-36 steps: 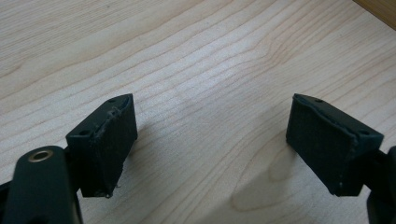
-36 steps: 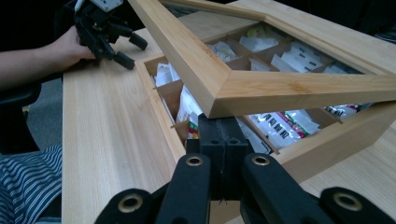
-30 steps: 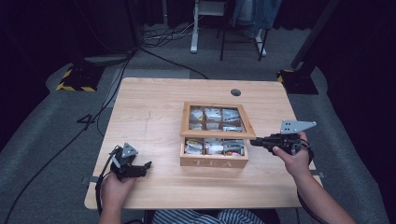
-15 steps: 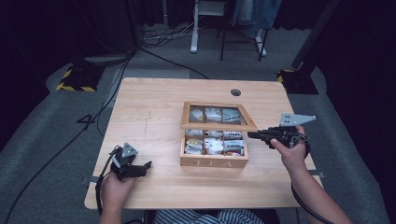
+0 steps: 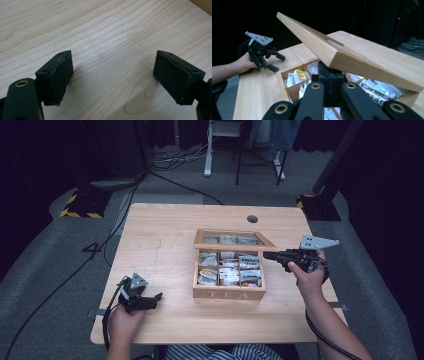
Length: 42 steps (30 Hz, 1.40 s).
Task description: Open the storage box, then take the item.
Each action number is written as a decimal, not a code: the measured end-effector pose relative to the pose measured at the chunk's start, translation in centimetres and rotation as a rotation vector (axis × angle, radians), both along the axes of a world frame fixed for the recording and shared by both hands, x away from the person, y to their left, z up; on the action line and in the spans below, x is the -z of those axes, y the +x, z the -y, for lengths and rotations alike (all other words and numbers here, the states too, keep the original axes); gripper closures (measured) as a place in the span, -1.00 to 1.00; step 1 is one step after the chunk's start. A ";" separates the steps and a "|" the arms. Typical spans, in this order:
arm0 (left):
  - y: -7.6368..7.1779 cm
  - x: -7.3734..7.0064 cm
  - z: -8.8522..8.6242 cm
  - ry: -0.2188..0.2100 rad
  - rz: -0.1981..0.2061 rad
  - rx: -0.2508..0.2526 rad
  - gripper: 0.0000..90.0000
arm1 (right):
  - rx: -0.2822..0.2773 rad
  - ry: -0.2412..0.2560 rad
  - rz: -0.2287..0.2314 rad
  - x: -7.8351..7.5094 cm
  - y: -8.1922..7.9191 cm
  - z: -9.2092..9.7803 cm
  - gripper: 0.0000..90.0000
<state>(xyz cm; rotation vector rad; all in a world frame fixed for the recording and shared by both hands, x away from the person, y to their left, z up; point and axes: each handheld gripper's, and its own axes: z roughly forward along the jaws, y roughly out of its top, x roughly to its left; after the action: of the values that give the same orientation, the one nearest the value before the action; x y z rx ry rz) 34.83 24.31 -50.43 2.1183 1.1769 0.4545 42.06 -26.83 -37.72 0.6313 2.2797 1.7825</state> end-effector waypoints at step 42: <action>-0.7 -2.6 -0.2 -0.018 0.025 0.002 -0.25 | 0.058 0.020 0.078 0.4 0.1 -0.3 1.00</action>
<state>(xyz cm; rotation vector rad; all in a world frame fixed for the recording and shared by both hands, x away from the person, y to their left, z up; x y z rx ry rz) 34.17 24.50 -47.85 2.0929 1.1605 0.4666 42.13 -26.57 -38.12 0.6127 2.1736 1.7731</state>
